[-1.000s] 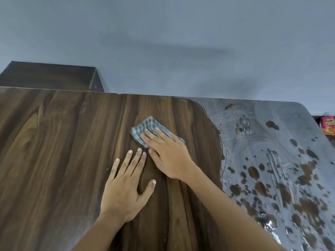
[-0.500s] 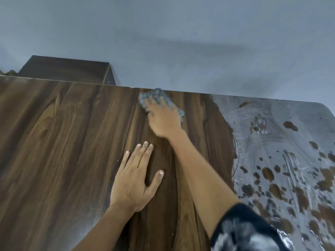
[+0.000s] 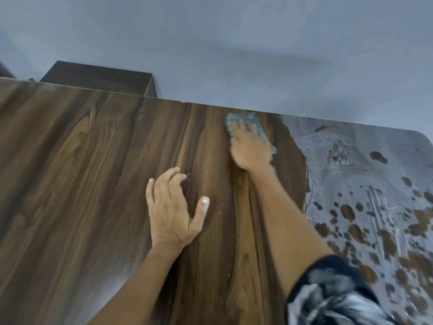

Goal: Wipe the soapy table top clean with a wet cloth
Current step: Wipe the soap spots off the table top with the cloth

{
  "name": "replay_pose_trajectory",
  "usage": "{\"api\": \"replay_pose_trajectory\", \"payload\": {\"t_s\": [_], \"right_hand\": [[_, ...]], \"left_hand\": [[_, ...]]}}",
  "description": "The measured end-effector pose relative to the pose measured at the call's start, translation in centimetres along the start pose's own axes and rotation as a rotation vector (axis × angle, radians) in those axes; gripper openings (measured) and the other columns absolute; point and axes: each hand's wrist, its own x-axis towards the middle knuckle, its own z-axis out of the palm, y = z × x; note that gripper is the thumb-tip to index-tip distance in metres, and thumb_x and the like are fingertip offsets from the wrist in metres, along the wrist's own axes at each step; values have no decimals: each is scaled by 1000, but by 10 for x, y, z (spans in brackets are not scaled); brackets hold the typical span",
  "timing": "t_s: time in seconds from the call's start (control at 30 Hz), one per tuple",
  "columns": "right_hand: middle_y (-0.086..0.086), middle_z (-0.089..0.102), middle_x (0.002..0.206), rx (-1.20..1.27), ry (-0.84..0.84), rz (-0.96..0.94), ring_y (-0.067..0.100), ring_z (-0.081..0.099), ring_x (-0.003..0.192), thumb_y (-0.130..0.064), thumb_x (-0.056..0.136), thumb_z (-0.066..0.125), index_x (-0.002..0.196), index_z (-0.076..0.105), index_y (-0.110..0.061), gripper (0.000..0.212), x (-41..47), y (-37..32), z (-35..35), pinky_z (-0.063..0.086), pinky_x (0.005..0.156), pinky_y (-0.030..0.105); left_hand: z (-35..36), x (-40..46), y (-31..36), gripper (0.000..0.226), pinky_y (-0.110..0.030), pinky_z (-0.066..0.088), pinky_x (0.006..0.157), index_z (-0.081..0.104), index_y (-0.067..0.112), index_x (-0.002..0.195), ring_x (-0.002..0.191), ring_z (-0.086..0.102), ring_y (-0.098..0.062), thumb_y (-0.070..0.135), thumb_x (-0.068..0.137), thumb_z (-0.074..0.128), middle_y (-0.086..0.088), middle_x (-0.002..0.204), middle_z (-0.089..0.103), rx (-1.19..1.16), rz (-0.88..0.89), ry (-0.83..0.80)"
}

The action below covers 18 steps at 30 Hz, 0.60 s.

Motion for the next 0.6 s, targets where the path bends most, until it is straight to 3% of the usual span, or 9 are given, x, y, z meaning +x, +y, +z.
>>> {"api": "replay_pose_trajectory", "payload": {"t_s": [0.07, 0.17, 0.3, 0.37, 0.47, 0.6], "right_hand": [[-1, 26, 154, 52, -20, -165, 21, 15, 143, -24, 98, 32, 146, 31, -23, 47, -17, -39, 16, 16, 115, 43], [-10, 33, 150, 128, -87, -397, 16, 19, 142, -23, 95, 35, 141, 39, -30, 47, -80, -73, 28, 17, 113, 46], [-18, 34, 148, 176, -170, -531, 9, 18, 141, -24, 91, 34, 139, 39, -37, 50, -165, -60, 20, 8, 112, 35], [-21, 31, 148, 180, -144, -451, 3, 16, 141, -31, 93, 29, 139, 38, -39, 48, -204, -40, 17, 9, 113, 33], [-21, 27, 146, 157, -33, -184, 4, 17, 139, -36, 94, 24, 142, 33, -37, 49, -233, 8, 9, 15, 114, 37], [-15, 15, 154, 83, -12, 196, 11, 9, 144, -36, 100, 20, 147, 20, -35, 47, -190, 54, -11, 14, 113, 39]], "left_hand": [[-3, 0, -6, 54, -52, 36, 97, 42, -2, 114, 109, 46, -31, 45, 86, 39, -21, 116, 47, -163, -84, 109], [-10, -1, -16, 60, -50, 41, 90, 36, -9, 116, 103, 44, -33, 42, 86, 43, -17, 112, 37, -373, -400, 297], [-20, -19, -14, 68, -34, 36, 96, 33, -8, 126, 114, 44, -31, 46, 84, 40, -21, 126, 39, -426, -451, 170], [-25, -25, -11, 70, -34, 34, 102, 32, -4, 132, 121, 43, -27, 47, 85, 38, -19, 132, 42, -404, -426, 89], [-30, -27, -8, 72, -34, 31, 106, 33, -1, 136, 128, 40, -24, 51, 86, 31, -15, 137, 43, -373, -436, 16], [-30, -28, -9, 71, -28, 28, 104, 38, 3, 136, 128, 41, -21, 53, 87, 25, -11, 138, 46, -353, -421, -25]]}}
